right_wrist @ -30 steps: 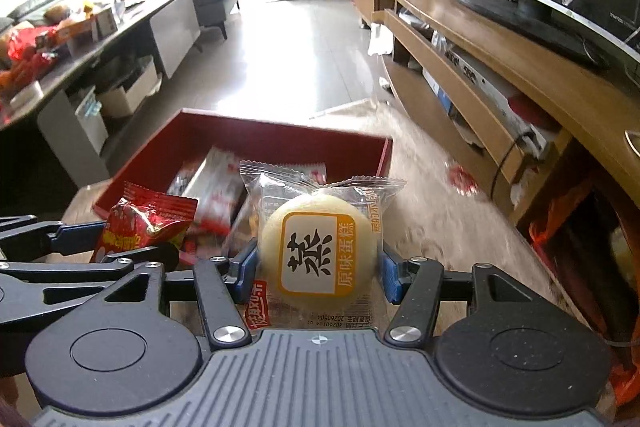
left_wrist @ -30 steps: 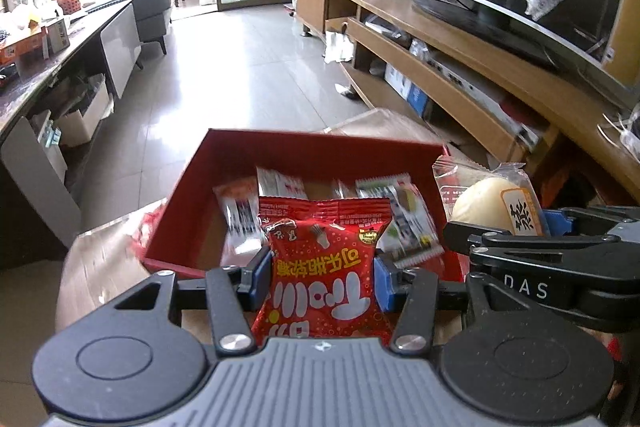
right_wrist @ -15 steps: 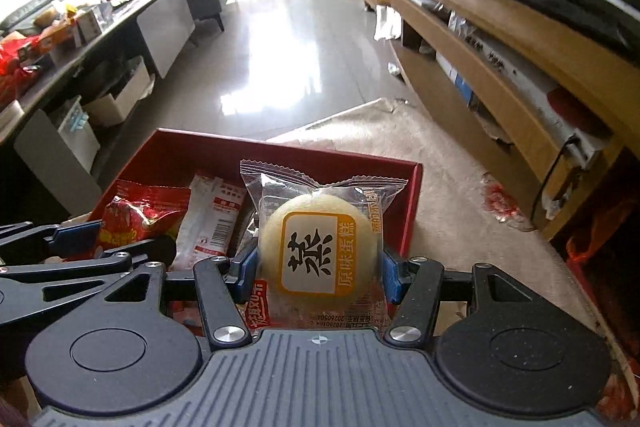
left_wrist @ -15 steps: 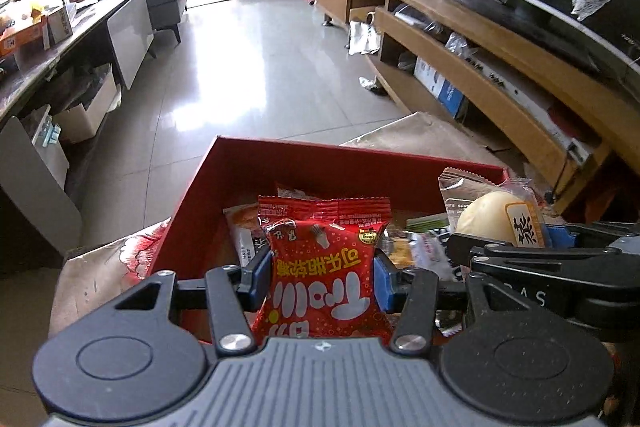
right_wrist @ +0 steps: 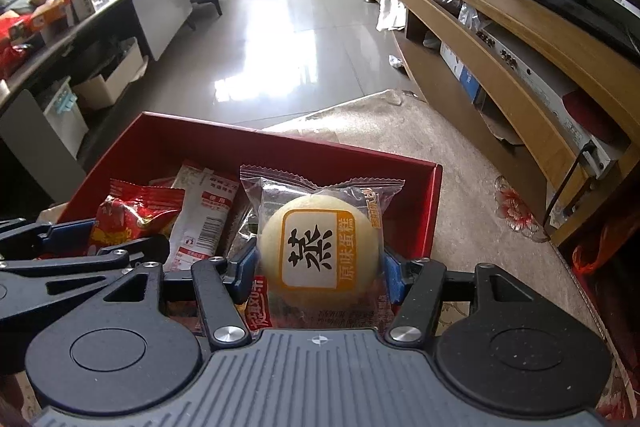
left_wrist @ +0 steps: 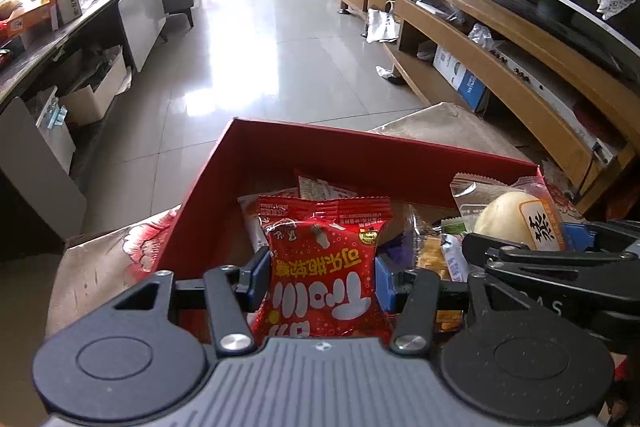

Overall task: Organize snacks
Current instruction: 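Open both tools to drop the Trolli bag and cake into the red box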

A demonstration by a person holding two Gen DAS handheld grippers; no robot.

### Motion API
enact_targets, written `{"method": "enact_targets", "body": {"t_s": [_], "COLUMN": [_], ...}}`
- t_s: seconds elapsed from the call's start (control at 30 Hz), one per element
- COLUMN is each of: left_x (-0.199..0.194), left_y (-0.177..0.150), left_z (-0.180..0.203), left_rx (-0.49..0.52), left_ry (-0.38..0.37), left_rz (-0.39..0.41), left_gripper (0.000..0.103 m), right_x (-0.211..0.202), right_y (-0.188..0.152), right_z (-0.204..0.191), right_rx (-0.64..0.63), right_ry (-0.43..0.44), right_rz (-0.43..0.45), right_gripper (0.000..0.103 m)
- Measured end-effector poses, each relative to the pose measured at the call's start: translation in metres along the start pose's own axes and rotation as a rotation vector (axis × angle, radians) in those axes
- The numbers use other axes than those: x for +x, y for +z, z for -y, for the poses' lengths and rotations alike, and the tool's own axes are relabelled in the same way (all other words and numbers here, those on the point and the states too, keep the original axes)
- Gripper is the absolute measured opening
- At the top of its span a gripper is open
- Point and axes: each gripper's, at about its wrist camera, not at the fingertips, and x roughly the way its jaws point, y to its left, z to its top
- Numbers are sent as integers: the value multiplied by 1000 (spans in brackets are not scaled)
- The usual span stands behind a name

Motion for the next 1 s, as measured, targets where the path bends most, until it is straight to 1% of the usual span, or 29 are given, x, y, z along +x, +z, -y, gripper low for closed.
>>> {"method": "enact_targets", "body": {"t_s": [0.07, 0.2, 0.3, 0.47, 0.63, 0.77, 1.0], "left_x": [0, -4, -7, -11, -16, -22, -38], "left_y": [0, 1, 2, 4, 2, -2, -15], "left_z": [-2, -7, -11, -17, -22, -21, -24], "left_rx": [-10, -21, -33, -58, -78, -66, -63], "left_ry": [4, 15, 14, 16, 8, 0, -21], "left_rz": [-5, 10, 18, 25, 26, 25, 27], "left_gripper": [53, 56, 59, 59, 60, 61, 62], "right_x": [0, -3, -7, -12, -15, -23, -37], "right_y": [0, 2, 4, 4, 5, 5, -5], "right_z": [0, 0, -1, -2, -1, -2, 3], "right_rx": [-1, -4, -7, -4, 36, 32, 38], "right_ry": [0, 6, 10, 30, 98, 82, 65], "right_rz": [1, 14, 30, 41, 40, 73, 76], "right_gripper": [70, 76, 77, 78, 79, 80, 81]}}
